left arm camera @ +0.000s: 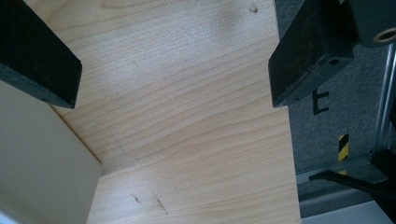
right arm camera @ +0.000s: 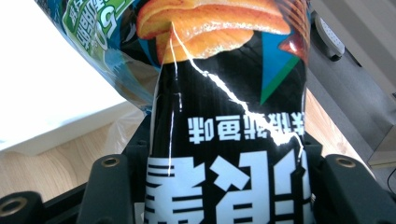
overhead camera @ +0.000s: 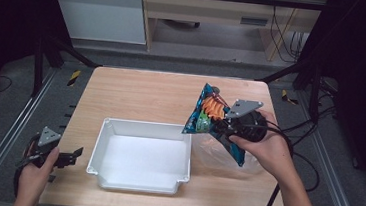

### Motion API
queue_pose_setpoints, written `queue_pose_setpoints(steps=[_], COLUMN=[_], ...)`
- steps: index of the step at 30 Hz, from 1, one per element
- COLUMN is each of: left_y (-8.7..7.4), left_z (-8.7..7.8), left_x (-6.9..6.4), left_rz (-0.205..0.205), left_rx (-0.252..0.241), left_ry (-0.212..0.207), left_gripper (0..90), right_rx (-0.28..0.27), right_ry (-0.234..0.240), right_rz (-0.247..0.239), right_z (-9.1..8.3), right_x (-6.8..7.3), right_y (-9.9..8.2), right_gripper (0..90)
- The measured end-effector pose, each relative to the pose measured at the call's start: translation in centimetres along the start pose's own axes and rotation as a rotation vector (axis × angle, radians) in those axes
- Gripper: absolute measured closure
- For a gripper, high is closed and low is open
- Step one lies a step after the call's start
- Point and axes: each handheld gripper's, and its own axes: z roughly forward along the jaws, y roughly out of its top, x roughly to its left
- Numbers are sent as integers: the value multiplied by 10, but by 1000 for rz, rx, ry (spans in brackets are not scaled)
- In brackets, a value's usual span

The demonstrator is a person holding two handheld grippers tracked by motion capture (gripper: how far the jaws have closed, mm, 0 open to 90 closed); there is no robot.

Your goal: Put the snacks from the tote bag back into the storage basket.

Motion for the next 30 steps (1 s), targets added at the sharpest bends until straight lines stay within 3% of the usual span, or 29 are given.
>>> queue_pose_setpoints(steps=[30], left_y=[0], left_z=[-1], left_x=[0], left_rz=[1], left_rx=[-2], left_ry=[0], left_gripper=[26], right_rx=[-46], right_ry=[67], right_rz=[-80], right_z=[14], right_x=[42], right_y=[34], right_gripper=[438])
